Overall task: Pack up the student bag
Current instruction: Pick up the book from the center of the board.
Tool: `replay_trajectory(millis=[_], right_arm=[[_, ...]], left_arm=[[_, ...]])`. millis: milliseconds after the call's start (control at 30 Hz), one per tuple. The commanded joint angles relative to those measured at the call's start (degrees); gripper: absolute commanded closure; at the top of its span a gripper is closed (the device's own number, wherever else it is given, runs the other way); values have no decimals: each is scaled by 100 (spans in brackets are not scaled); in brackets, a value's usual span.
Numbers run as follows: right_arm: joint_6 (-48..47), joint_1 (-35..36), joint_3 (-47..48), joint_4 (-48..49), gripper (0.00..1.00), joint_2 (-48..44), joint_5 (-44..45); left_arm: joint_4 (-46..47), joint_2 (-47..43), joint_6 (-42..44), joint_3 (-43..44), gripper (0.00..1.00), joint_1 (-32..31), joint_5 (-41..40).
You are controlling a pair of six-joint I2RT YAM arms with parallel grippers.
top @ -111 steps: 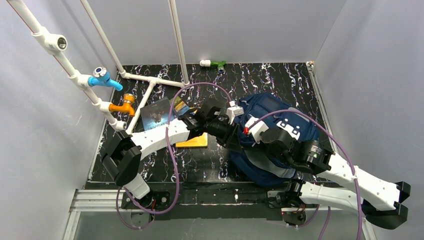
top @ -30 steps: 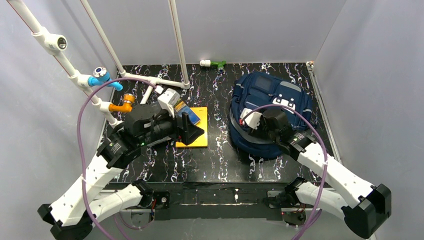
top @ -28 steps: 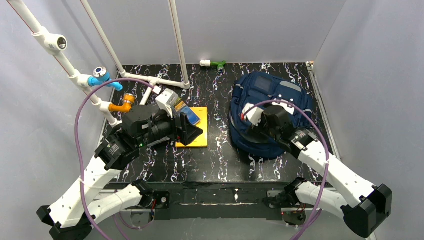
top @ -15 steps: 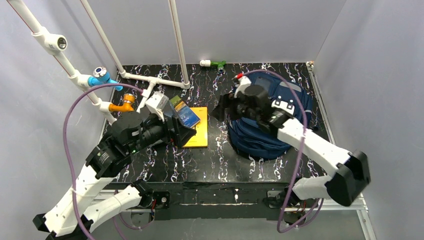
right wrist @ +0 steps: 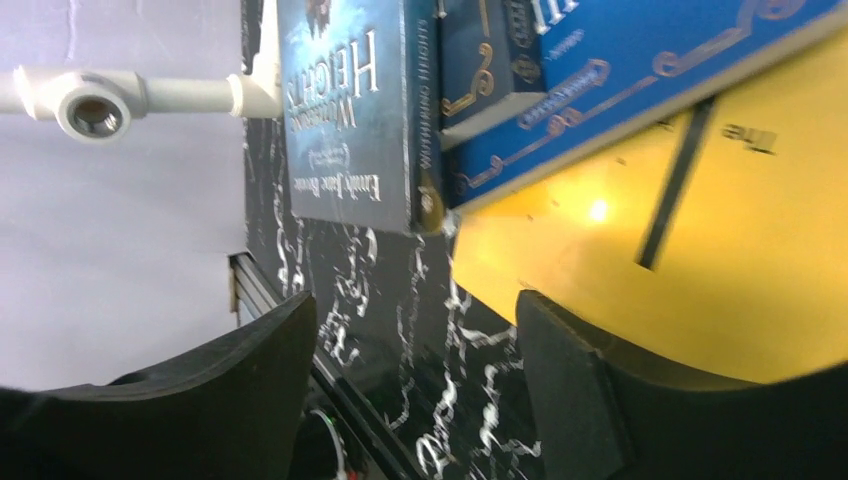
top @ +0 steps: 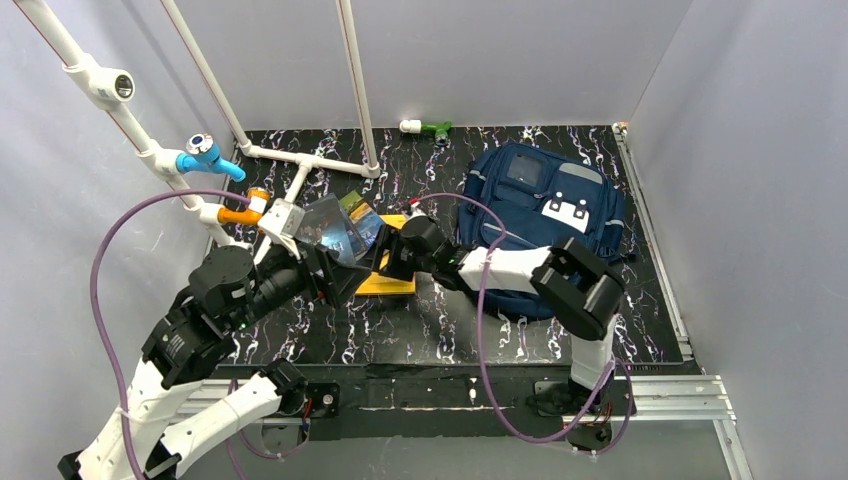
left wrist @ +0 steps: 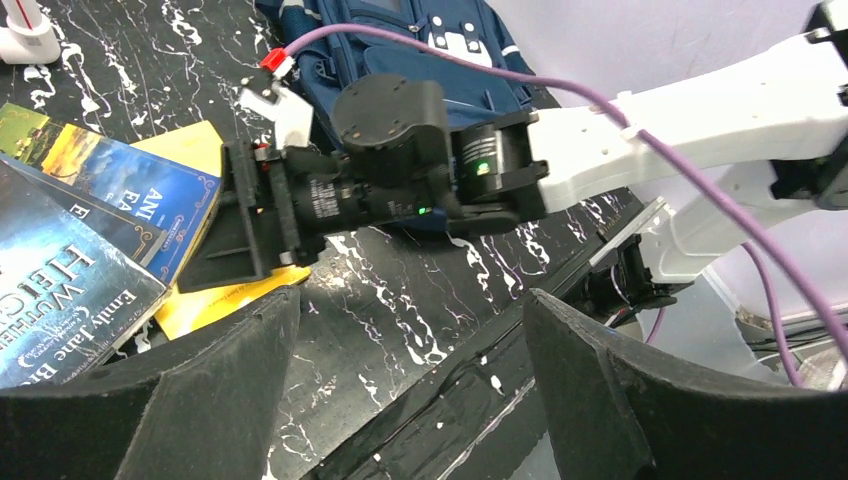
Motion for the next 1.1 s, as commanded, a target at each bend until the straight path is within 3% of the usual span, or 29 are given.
replay_trajectory(millis=[0, 333, 533, 733, 900, 1067], right_arm=[[582, 90, 562, 983, 24, 466, 316], [641, 77, 786, 1062, 33, 1090, 503], [875, 81, 1001, 1229, 49, 1428, 49], [1004, 122, 1008, 1378, 43, 1488, -27], [1233, 192, 1123, 1606, 45, 1731, -139], [1552, 222, 1038, 1943, 59, 1841, -234]], left_arm=[[-123, -140, -100, -24, 19, 7, -16], [-204, -286, -110, -113, 19, 0, 124], [-241, -360, -68, -148, 19, 0, 118], [-281, -389, -13, -152, 19, 2, 73], [-297, -354, 3, -134, 19, 2, 105], [-348, -335, -9, -129, 18, 5, 75]])
